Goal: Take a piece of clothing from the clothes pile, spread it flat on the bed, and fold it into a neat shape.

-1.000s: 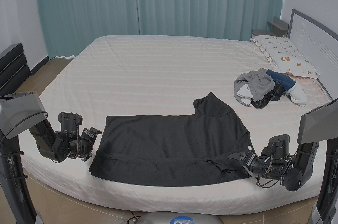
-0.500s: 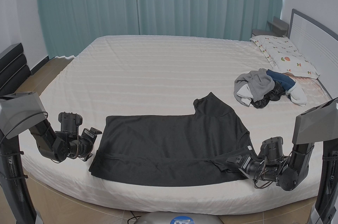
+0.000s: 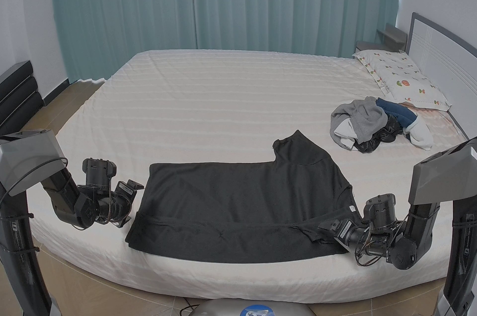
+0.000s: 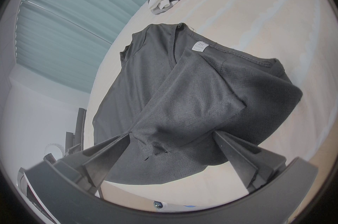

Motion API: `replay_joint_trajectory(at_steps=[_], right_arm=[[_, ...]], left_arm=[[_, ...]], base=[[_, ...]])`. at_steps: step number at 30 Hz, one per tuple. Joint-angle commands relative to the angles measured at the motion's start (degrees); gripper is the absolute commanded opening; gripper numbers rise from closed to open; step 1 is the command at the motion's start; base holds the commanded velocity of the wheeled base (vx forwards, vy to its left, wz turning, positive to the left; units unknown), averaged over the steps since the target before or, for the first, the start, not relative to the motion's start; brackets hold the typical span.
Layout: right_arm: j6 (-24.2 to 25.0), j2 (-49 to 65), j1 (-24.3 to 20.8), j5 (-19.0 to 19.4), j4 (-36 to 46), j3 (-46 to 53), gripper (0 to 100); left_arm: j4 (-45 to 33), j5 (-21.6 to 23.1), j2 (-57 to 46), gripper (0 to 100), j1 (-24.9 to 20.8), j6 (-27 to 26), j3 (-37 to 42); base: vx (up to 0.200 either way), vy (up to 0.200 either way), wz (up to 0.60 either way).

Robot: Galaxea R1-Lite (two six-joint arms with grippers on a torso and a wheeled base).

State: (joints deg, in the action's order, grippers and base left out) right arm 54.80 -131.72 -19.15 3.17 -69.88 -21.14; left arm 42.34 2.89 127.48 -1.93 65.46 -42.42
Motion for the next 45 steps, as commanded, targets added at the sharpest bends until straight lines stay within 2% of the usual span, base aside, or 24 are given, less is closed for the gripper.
replay_joint_trajectory(at_steps=[1, 8, 9, 17, 36, 45], right_arm=[[-0.04, -0.38, -0.62, -0.18, 0.00, -0.04, 100], [0.05, -0.91, -0.62, -2.38, 2.90, -2.33, 100], [0.05, -0.91, -0.62, -2.38, 2.90, -2.33, 0], [-0.04, -0.82, -1.50, -4.40, 2.82, -2.33, 0], [-0.57, 5.77, -2.03, -4.40, 5.98, 0.22, 0], [-3.38, 5.86, -2.91, -4.31, 7.21, 1.89, 0]], left_arm=[[0.03, 0.01, 0.05, 100, -0.01, 0.02, -0.03], [0.03, 0.01, -0.04, 100, -0.01, 0.02, -0.03], [0.03, 0.01, -0.04, 100, -0.01, 0.02, -0.03], [0.11, 0.01, -0.04, 100, -0.01, 0.10, -0.03], [0.20, 0.01, -0.04, 100, -0.01, 0.19, -0.03], [0.20, 0.01, -0.04, 100, -0.01, 0.19, -0.03]], base=[[0.000, 0.000, 0.00], [0.000, 0.000, 0.00], [0.000, 0.000, 0.00], [0.000, 0.000, 0.00], [0.000, 0.000, 0.00], [0.000, 0.000, 0.00]])
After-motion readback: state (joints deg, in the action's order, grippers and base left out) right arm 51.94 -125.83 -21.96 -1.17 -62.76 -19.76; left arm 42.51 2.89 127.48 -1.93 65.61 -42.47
